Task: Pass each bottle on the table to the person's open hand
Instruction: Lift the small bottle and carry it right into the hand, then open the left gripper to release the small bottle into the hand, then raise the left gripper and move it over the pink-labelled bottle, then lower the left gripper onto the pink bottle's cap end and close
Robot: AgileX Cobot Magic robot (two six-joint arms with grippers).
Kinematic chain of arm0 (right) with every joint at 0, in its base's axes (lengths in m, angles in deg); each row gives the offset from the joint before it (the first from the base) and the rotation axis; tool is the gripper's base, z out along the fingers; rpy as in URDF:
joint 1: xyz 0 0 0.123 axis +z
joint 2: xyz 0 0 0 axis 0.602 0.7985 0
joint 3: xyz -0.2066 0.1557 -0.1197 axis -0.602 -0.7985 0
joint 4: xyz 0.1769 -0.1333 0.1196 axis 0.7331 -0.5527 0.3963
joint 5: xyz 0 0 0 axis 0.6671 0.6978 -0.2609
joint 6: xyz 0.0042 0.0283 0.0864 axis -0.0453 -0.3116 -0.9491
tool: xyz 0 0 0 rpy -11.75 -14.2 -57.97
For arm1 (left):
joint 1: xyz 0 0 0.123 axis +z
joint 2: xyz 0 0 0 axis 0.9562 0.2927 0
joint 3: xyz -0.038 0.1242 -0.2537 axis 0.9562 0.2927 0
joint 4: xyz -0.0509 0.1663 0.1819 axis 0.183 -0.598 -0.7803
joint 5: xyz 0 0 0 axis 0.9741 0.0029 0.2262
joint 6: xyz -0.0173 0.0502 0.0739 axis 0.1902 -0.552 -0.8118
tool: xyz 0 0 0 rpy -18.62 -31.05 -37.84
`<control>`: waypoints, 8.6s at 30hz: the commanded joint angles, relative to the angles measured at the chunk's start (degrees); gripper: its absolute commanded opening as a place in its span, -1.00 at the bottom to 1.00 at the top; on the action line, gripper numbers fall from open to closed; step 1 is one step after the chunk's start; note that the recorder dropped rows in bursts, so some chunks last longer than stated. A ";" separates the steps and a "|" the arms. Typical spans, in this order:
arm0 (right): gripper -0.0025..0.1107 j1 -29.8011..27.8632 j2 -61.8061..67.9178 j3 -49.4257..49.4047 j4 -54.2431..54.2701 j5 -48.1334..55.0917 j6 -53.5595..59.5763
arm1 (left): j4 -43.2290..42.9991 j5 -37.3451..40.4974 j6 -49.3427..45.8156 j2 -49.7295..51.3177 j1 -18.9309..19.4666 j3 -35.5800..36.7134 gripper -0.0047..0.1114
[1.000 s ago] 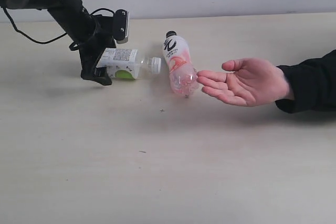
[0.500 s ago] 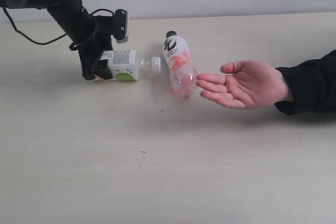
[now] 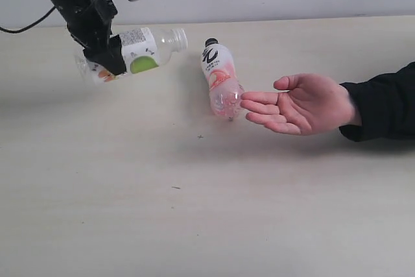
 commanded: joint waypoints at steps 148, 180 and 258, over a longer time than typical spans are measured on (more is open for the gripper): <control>-0.96 -0.27 -0.38 -0.26 -0.08 -0.35 0.07 | 3.14 -64.93 35.88 -33.28 -17.99 45.81 -0.92; -0.96 -0.27 -0.38 -0.26 -0.08 -0.35 0.07 | 6.00 -55.00 37.50 -32.42 -17.99 44.53 -0.92; -0.96 -0.27 -0.38 -0.26 -0.08 -0.35 0.07 | -24.42 -40.62 95.56 14.13 -20.25 2.85 0.05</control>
